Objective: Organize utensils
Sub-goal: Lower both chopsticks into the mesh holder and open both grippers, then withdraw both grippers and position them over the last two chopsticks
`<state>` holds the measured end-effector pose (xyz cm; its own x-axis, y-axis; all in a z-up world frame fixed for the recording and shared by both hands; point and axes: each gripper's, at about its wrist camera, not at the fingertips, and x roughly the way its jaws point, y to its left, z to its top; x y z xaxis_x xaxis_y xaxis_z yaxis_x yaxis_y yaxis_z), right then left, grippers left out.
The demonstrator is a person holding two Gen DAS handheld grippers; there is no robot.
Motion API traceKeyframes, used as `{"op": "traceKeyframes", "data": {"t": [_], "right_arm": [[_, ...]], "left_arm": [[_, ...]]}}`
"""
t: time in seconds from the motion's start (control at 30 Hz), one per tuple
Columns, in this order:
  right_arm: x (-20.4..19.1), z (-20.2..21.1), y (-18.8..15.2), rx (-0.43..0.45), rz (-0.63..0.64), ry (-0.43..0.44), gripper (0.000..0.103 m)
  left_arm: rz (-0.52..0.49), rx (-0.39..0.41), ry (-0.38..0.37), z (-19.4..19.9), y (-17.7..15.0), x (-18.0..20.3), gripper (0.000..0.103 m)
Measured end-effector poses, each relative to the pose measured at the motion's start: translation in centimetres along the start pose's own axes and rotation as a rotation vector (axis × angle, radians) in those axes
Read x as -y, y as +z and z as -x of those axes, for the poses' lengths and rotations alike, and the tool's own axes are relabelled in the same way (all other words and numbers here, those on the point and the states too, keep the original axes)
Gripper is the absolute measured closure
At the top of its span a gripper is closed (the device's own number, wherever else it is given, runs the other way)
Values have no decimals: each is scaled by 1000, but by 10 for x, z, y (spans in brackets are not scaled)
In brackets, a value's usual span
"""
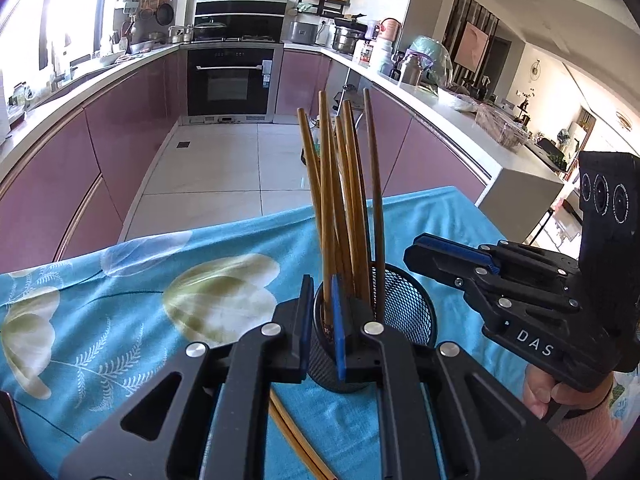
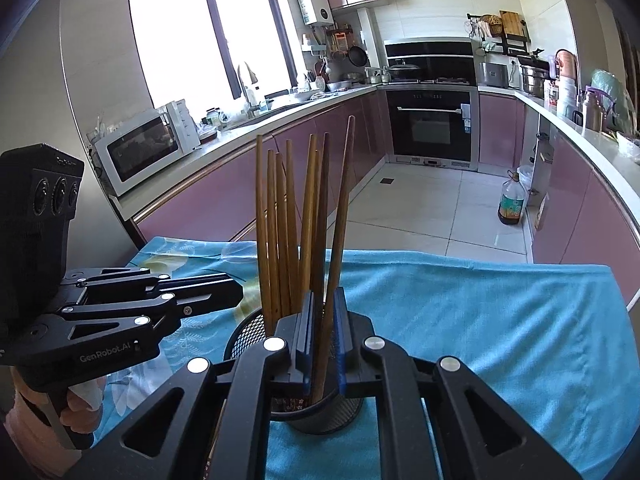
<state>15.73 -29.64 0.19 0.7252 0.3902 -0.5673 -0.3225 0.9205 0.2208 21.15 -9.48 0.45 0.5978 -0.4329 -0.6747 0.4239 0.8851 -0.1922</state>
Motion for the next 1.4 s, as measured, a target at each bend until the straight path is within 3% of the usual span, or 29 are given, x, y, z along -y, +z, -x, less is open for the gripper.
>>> {"op": "traceKeyframes", "data": {"t": [0.07, 0.33, 0.57, 0.73, 0.9, 1.4], "right_arm": [[-1, 2, -1, 4, -2, 5, 91], [-10, 18, -8, 33, 7, 37, 86], [-34, 47, -23, 77, 78, 101, 75], [-50, 49, -47, 38, 125, 123, 69], [-58, 27, -73, -57, 114, 139, 68], [-86, -15, -124, -249, 108, 154, 68]], "left_arm": [[11, 15, -1, 4, -2, -4, 94], [13, 111, 51, 39, -20, -7, 73], [-4, 175, 125, 72, -51, -9, 53], [5, 180, 196, 83, -81, -17, 41], [4, 167, 265, 84, -109, -16, 30], [55, 114, 309, 79, -144, -27, 27]]}}
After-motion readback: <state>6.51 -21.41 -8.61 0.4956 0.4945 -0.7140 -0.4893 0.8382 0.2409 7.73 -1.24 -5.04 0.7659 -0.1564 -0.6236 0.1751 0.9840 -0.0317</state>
